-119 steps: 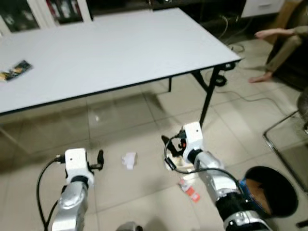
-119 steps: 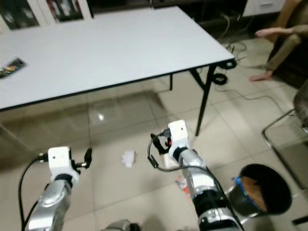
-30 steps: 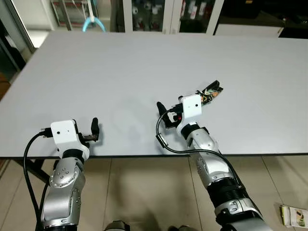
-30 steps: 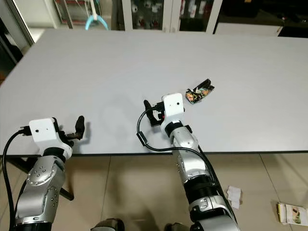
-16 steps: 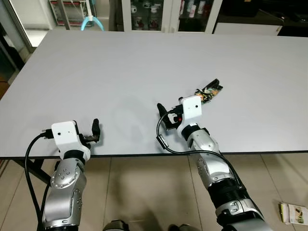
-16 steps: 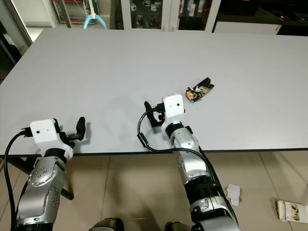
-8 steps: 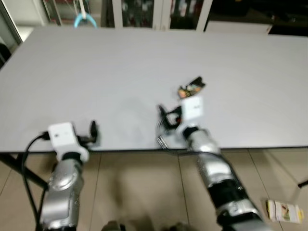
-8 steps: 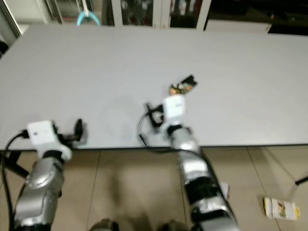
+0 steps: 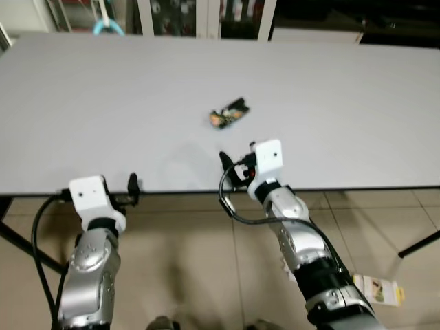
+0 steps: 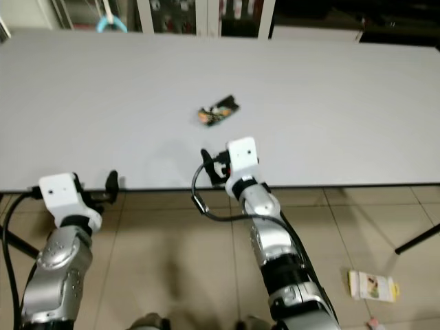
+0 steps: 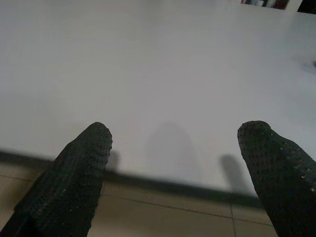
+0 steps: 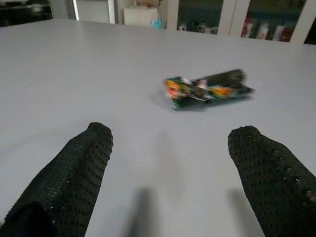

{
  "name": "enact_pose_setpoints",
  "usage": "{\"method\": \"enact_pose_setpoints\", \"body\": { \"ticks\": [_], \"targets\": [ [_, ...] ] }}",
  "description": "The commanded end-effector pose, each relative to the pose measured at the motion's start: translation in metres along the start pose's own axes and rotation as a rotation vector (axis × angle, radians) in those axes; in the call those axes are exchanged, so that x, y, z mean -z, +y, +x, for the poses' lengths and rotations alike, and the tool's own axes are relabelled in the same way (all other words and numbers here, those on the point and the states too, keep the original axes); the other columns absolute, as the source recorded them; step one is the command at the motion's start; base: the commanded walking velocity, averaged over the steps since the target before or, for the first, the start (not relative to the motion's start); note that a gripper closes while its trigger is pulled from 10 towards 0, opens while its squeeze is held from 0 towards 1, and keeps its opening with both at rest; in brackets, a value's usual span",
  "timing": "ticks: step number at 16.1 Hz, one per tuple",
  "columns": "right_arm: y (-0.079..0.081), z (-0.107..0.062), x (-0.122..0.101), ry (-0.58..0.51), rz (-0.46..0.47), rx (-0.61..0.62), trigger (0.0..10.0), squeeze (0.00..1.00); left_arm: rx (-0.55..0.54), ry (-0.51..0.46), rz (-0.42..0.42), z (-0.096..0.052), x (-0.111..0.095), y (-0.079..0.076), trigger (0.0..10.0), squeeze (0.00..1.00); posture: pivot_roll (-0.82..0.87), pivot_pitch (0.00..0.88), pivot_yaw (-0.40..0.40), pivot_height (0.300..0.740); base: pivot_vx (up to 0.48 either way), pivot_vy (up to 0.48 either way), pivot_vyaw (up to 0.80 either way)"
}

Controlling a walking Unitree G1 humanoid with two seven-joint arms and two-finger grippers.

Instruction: Picking trash to rubbish bin

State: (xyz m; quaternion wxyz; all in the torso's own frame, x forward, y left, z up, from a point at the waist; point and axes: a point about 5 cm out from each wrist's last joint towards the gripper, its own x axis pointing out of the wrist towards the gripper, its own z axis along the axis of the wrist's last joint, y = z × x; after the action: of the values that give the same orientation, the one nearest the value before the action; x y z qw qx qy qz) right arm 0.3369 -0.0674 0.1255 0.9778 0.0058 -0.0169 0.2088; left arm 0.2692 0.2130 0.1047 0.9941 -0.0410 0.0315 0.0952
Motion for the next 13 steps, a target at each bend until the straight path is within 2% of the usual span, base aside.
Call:
{"method": "enact_pose_setpoints", "body": {
  "ticks": [1, 5, 7, 8, 10, 11, 13],
  "targets": [
    [-0.01, -0.004, 0.001, 0.007, -0.01, 0.028, 10.0, 0.0, 0.005, 0.007, -0.01, -0.001, 0.002, -0.005, 10.0, 0.0, 0.0, 0.111, -0.024, 0.74, 0.0, 0.0, 0.0],
    [-0.002, -0.004, -0.003, -0.02, 0.008, -0.012, 10.0, 0.0, 0.006, -0.032, -0.038, 0.001, -0.006, -0.003, 10.0, 0.0, 0.01, 0.109, -0.024, 0.74, 0.0, 0.0, 0.0],
    [-0.004, -0.004, -0.011, -0.057, 0.004, -0.006, 10.0, 0.0, 0.013, -0.084, -0.023, 0.001, -0.02, -0.005, 10.0, 0.0, 0.01, 0.109, -0.024, 0.74, 0.0, 0.0, 0.0],
    [-0.008, -0.003, -0.019, -0.083, 0.009, 0.004, 10.0, 0.0, 0.032, -0.13, -0.004, -0.001, -0.032, -0.007, 10.0, 0.0, 0.01, 0.103, -0.027, 0.74, 0.0, 0.0, 0.0],
    [-0.012, -0.003, -0.027, -0.107, 0.011, 0.008, 10.0, 0.0, 0.04, -0.183, 0.014, -0.007, -0.042, -0.004, 10.0, 0.0, 0.02, 0.102, -0.028, 0.74, 0.0, 0.0, 0.0],
    [-0.014, -0.004, -0.029, -0.115, 0.01, 0.011, 10.0, 0.0, 0.039, -0.202, 0.05, -0.013, -0.043, -0.001, 10.0, 0.0, 0.02, 0.102, -0.028, 0.74, 0.0, 0.0, 0.0],
    [-0.016, -0.005, -0.028, -0.108, 0.006, 0.018, 10.0, 0.0, 0.034, -0.186, 0.043, -0.021, -0.035, 0.002, 10.0, 0.0, 0.03, 0.102, -0.032, 0.74, 0.0, 0.0, 0.0]
  ]
}}
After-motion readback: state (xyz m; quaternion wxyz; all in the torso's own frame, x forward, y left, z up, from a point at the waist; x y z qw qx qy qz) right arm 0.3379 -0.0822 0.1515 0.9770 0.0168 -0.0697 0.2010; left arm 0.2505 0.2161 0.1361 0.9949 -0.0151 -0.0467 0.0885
